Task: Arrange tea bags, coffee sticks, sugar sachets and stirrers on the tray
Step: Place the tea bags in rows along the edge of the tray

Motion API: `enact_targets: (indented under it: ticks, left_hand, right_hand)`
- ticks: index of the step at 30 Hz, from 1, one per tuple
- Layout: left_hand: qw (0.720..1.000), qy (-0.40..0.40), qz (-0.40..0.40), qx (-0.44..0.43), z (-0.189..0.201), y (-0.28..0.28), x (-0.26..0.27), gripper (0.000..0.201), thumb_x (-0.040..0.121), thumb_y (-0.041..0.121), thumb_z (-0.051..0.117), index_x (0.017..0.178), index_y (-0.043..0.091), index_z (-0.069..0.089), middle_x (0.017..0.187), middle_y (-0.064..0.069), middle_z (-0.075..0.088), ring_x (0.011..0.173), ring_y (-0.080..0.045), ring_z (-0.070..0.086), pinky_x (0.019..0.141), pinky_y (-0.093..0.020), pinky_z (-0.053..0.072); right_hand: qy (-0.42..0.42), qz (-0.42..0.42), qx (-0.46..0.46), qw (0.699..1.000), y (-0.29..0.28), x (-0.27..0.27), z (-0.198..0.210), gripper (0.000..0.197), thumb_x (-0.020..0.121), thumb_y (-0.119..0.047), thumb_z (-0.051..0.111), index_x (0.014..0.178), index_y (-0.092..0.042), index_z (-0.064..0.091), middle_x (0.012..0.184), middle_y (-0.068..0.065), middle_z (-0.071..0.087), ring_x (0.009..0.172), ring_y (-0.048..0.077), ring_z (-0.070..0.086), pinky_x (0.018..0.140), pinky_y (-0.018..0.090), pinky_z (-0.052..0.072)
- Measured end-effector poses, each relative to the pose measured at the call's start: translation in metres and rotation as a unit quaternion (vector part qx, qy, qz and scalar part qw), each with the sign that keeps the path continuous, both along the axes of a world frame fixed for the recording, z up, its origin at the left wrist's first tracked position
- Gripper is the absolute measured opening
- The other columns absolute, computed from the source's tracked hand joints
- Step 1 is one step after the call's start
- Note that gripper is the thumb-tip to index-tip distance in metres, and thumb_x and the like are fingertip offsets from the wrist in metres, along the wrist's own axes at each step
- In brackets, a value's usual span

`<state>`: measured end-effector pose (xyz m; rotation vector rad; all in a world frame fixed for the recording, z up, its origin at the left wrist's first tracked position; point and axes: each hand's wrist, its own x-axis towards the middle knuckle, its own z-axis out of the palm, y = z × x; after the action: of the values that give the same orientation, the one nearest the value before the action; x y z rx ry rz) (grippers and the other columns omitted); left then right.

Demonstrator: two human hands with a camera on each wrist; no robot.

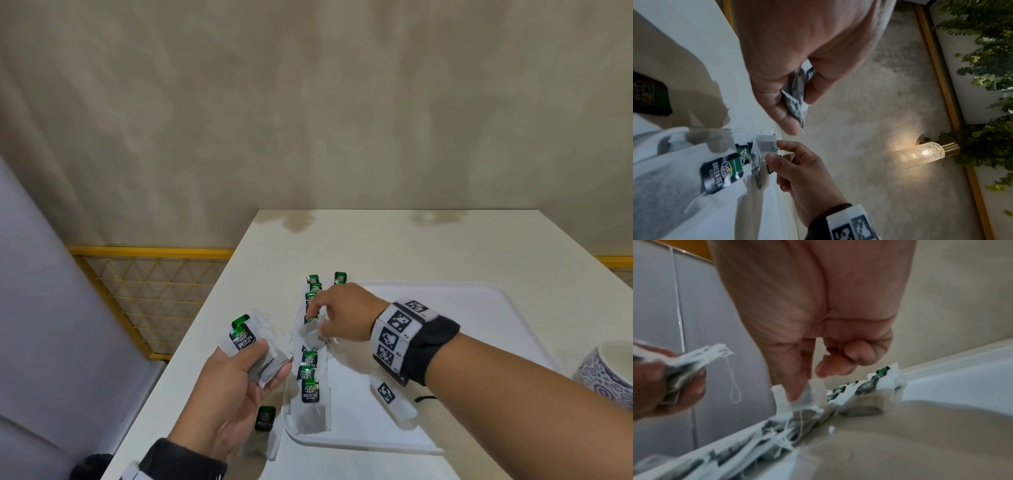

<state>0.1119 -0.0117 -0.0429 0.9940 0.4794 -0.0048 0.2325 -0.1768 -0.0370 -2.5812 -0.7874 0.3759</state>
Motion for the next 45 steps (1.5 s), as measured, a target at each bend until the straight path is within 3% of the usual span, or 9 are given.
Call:
enact_targets:
  ticks: [4, 11, 15, 19, 27, 31, 34, 38, 45]
  left_hand:
    - [1.0, -0.001, -0.009, 0.007, 0.002, 0.0, -0.003, 0.026, 0.094, -0.003, 0.048, 0.119, -0.003, 0.057, 0.115, -0.027, 0.065, 0.097, -0.047, 0.063, 0.06, -0.037, 0.06]
    - [1.0, 0.006, 0.0, 0.002, 0.005, 0.004, -0.006, 0.024, 0.094, -0.001, 0.049, 0.116, -0.003, 0.058, 0.115, -0.027, 0.065, 0.099, -0.046, 0.063, 0.058, -0.037, 0.061]
    - [1.0, -0.003, -0.01, 0.001, 0.009, -0.002, -0.005, 0.026, 0.093, -0.002, 0.05, 0.118, -0.003, 0.056, 0.112, -0.026, 0.066, 0.096, -0.045, 0.065, 0.056, -0.036, 0.061]
    - [1.0, -0.012, -0.02, 0.003, 0.012, -0.007, -0.007, 0.023, 0.094, -0.002, 0.049, 0.114, -0.002, 0.058, 0.107, -0.024, 0.068, 0.094, -0.043, 0.066, 0.056, -0.036, 0.061]
    - [1.0, -0.009, -0.021, 0.008, 0.012, -0.005, -0.011, 0.017, 0.094, -0.003, 0.048, 0.108, -0.005, 0.057, 0.11, -0.028, 0.065, 0.09, -0.044, 0.065, 0.051, -0.033, 0.059]
    - [1.0, -0.007, -0.015, 0.009, 0.009, -0.005, -0.01, 0.023, 0.094, -0.002, 0.048, 0.115, -0.001, 0.058, 0.111, -0.025, 0.067, 0.093, -0.045, 0.065, 0.056, -0.037, 0.06]
    - [1.0, -0.002, -0.015, 0.004, 0.007, -0.004, -0.008, 0.027, 0.094, -0.003, 0.049, 0.119, -0.002, 0.056, 0.113, -0.025, 0.066, 0.091, -0.044, 0.065, 0.058, -0.038, 0.06]
    - [1.0, -0.004, -0.009, 0.005, 0.004, -0.002, -0.006, 0.03, 0.093, -0.003, 0.048, 0.122, -0.002, 0.055, 0.113, -0.025, 0.066, 0.091, -0.043, 0.066, 0.056, -0.037, 0.06]
    - [1.0, 0.002, -0.009, 0.016, -0.001, 0.002, -0.002, 0.023, 0.093, -0.004, 0.048, 0.115, -0.001, 0.056, 0.11, -0.025, 0.067, 0.099, -0.05, 0.063, 0.051, -0.035, 0.059]
  right_hand:
    - [-0.03, -0.007, 0.007, 0.999, 0.003, 0.002, -0.006, 0.012, 0.087, -0.027, 0.067, 0.098, -0.021, 0.069, 0.07, -0.018, 0.044, 0.077, 0.011, 0.049, 0.056, 0.016, 0.031]
    - [0.028, -0.001, 0.041, 0.999, -0.023, -0.007, 0.033, 0.009, 0.088, -0.025, 0.067, 0.083, -0.023, 0.06, 0.075, -0.014, 0.056, 0.067, 0.002, 0.052, 0.058, 0.013, 0.038]
    - [0.074, -0.036, 0.101, 0.991, -0.038, -0.017, 0.054, 0.019, 0.085, -0.01, 0.066, 0.091, -0.024, 0.055, 0.074, -0.003, 0.063, 0.062, 0.011, 0.059, 0.067, 0.028, 0.05]
    - [0.034, -0.056, 0.075, 0.995, -0.049, -0.022, 0.06, 0.015, 0.087, -0.01, 0.057, 0.092, -0.02, 0.067, 0.064, -0.01, 0.058, 0.053, 0.006, 0.058, 0.056, 0.016, 0.042]
    - [-0.013, -0.07, -0.027, 0.997, -0.069, -0.019, 0.044, 0.013, 0.085, -0.014, 0.064, 0.093, -0.02, 0.072, 0.077, -0.013, 0.065, 0.078, 0.006, 0.061, 0.063, 0.012, 0.044]
    - [-0.003, -0.049, -0.079, 0.996, -0.069, -0.014, 0.035, 0.002, 0.092, -0.027, 0.06, 0.091, -0.027, 0.059, 0.094, -0.008, 0.056, 0.087, 0.014, 0.052, 0.073, 0.026, 0.042]
    - [0.063, -0.053, -0.038, 0.996, -0.064, -0.011, 0.028, 0.022, 0.098, -0.019, 0.046, 0.081, -0.032, 0.045, 0.084, -0.004, 0.062, 0.072, 0.014, 0.058, 0.064, 0.024, 0.045]
    - [0.123, -0.037, -0.014, 0.992, -0.05, -0.009, 0.022, 0.025, 0.1, -0.015, 0.043, 0.084, -0.034, 0.048, 0.07, -0.003, 0.067, 0.045, 0.003, 0.055, 0.055, 0.019, 0.046]
    - [0.072, -0.129, -0.013, 0.989, -0.026, 0.011, 0.004, 0.01, 0.091, -0.008, 0.056, 0.096, -0.016, 0.061, 0.068, -0.008, 0.058, 0.055, 0.007, 0.054, 0.056, 0.02, 0.045]
